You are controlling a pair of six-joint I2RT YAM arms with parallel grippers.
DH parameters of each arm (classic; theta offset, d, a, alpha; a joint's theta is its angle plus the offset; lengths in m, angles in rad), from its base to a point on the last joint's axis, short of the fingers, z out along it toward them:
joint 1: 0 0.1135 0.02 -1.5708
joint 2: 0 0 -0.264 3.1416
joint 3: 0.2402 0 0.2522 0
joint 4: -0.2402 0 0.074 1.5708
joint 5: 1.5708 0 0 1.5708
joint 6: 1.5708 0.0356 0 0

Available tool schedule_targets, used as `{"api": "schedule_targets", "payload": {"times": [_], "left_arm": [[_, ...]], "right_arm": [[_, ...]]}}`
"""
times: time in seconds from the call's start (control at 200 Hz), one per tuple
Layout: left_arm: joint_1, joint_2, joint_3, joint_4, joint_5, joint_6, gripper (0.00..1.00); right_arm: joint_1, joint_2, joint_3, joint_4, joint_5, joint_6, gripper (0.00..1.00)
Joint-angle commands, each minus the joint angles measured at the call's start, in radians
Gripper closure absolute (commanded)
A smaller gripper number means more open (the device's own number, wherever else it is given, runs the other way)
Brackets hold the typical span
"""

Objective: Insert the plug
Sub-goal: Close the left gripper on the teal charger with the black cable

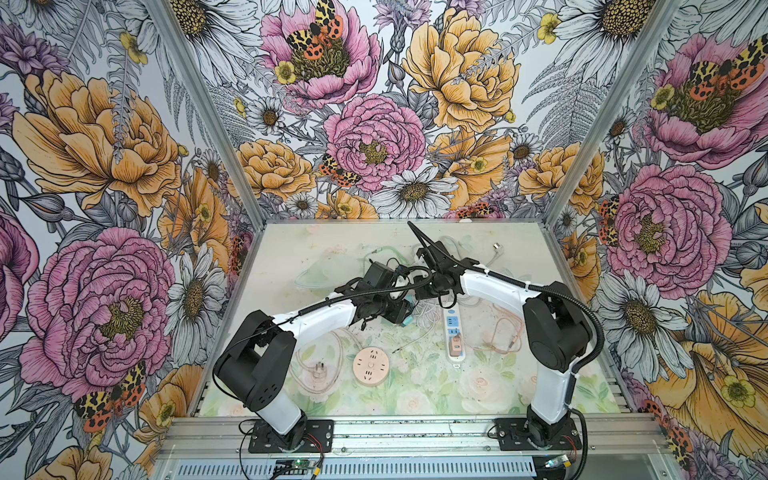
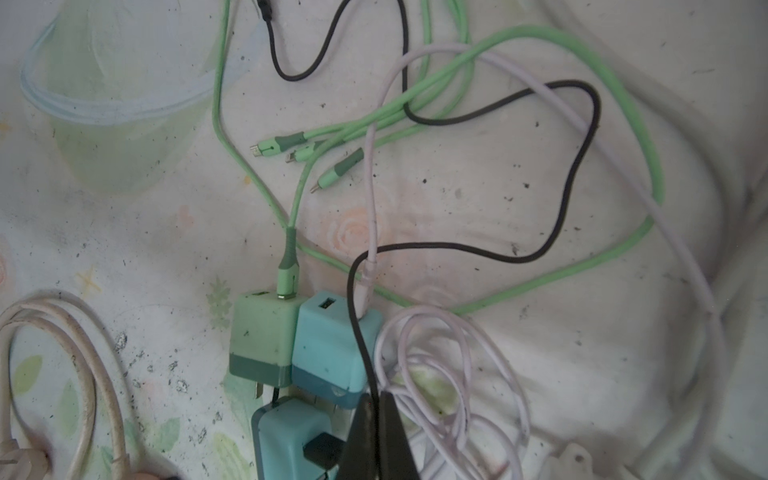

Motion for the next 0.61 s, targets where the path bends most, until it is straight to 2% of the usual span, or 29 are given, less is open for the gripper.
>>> {"api": "schedule_targets", "payload": {"times": [0.0, 0.601], "left_arm": [[0.0, 0.016, -0.005, 0.073, 0.001, 0.047, 0.42], [-0.044, 0.132, 0.012, 0.045, -0.008, 0.097, 0.4]], "right_arm": [[-0.005, -0.049, -0.005, 0.009, 0.013, 0.007, 1.0], [-0.019, -0.087, -0.032, 0.007, 0.037, 0.021, 1.0]]}}
